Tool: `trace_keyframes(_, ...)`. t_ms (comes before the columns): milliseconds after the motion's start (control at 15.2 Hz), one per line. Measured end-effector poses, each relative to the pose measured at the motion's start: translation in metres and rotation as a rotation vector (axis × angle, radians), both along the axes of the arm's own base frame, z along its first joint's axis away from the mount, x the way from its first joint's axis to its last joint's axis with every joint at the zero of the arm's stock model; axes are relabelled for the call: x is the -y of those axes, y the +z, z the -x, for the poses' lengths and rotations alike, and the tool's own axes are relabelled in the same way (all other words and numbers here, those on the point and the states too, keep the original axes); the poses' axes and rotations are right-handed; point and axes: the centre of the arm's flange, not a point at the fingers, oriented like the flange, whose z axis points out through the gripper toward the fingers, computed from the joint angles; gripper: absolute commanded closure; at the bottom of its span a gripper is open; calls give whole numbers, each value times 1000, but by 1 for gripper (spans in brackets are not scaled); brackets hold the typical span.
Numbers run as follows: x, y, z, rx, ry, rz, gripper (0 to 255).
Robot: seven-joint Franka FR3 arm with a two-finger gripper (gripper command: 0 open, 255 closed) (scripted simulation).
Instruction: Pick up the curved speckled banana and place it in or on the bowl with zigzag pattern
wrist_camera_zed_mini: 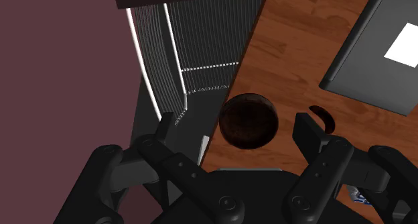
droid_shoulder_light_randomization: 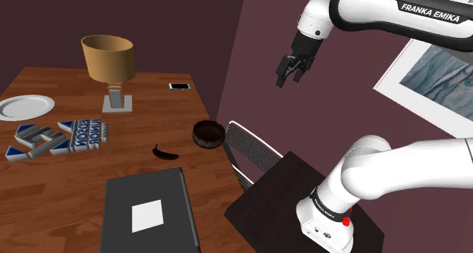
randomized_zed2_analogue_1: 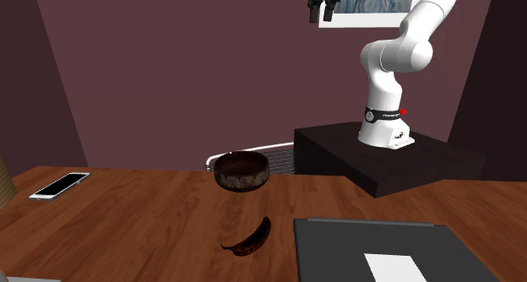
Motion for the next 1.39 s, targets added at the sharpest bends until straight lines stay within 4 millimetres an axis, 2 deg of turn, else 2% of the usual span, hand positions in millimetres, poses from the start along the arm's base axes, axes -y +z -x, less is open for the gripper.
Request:
trace_keyframes(132,-2,-6,-4,-2,2,0,0)
trace_keyframes(330,-15,-27,-26,-11,16,-1,0)
trace_keyframes(1056,-74,-123,-119,-46,72,-6,0)
trace_keyframes(1386,-109,-170,-156,-62,98,-8,0)
